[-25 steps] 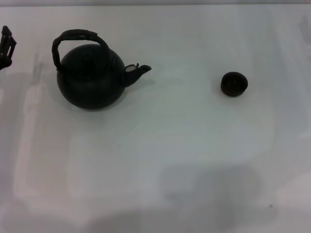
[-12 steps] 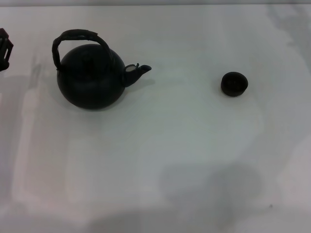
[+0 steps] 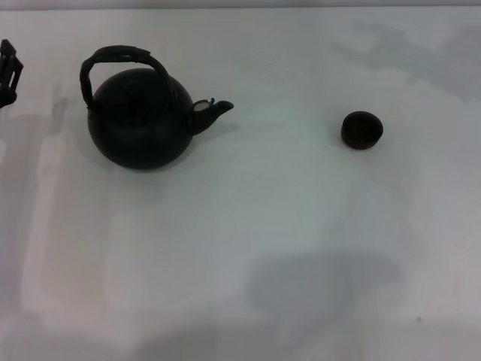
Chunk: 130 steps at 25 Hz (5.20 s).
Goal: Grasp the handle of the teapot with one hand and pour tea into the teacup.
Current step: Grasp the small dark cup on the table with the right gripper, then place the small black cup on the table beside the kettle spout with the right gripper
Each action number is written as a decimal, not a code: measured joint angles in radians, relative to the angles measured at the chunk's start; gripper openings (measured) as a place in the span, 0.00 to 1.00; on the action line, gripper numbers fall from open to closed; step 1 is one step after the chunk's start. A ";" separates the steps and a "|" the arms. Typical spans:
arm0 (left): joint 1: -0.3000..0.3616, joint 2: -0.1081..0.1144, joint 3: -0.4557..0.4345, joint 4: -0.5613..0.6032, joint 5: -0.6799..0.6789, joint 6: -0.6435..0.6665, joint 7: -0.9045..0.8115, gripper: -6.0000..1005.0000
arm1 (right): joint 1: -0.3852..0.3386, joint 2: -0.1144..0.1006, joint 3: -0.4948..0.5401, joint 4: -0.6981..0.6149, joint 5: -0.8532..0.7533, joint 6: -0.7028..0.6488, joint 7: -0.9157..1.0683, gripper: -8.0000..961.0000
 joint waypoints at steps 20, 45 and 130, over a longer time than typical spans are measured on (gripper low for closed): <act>-0.004 0.002 -0.002 0.002 -0.001 0.000 0.000 0.74 | 0.280 0.138 -0.002 -0.171 -1.092 -0.134 0.535 0.84; -0.006 0.005 -0.007 0.011 -0.003 -0.001 0.000 0.74 | 0.342 0.266 -0.048 -0.134 -1.407 -0.078 0.670 0.83; -0.025 0.001 -0.011 0.001 -0.009 0.008 0.000 0.74 | 0.292 0.283 -0.576 -0.412 -1.149 -0.150 0.677 0.79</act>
